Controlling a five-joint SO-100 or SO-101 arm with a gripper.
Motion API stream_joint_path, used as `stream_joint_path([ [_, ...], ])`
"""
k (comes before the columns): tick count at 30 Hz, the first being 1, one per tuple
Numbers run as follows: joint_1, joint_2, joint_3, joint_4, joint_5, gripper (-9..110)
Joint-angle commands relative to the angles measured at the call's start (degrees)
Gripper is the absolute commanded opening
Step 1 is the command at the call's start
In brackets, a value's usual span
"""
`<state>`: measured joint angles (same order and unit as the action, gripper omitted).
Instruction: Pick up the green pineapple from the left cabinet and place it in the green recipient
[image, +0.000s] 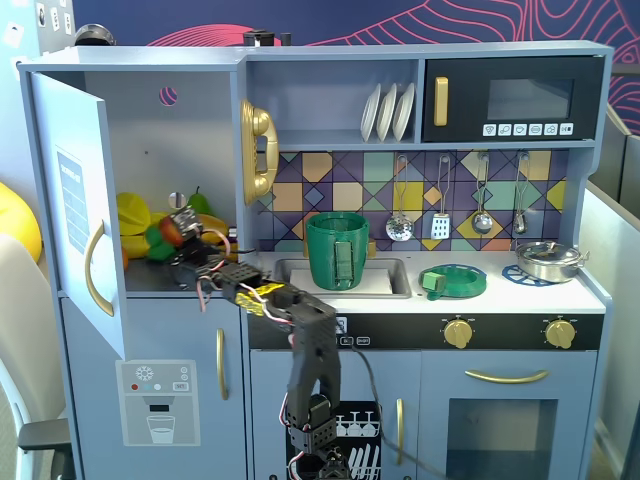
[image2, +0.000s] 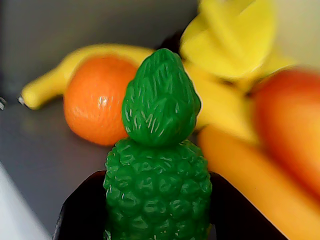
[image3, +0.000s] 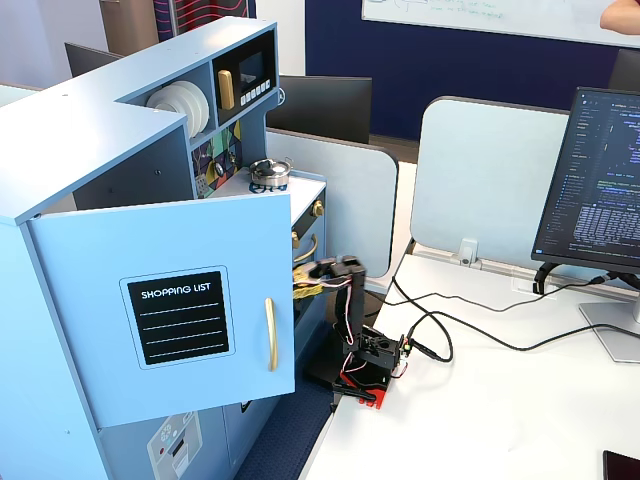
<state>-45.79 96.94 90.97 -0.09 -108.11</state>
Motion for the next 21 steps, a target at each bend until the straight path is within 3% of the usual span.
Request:
stream_joint_path([
  [1, -1.1, 20.6, 9.6, 0.5, -0.6, 0],
  [13, 3.2, 55.5, 27.1, 22.8, 0.9, 0],
  [21, 18.5, 59.5, 24.5, 27.4, 3.7, 0],
])
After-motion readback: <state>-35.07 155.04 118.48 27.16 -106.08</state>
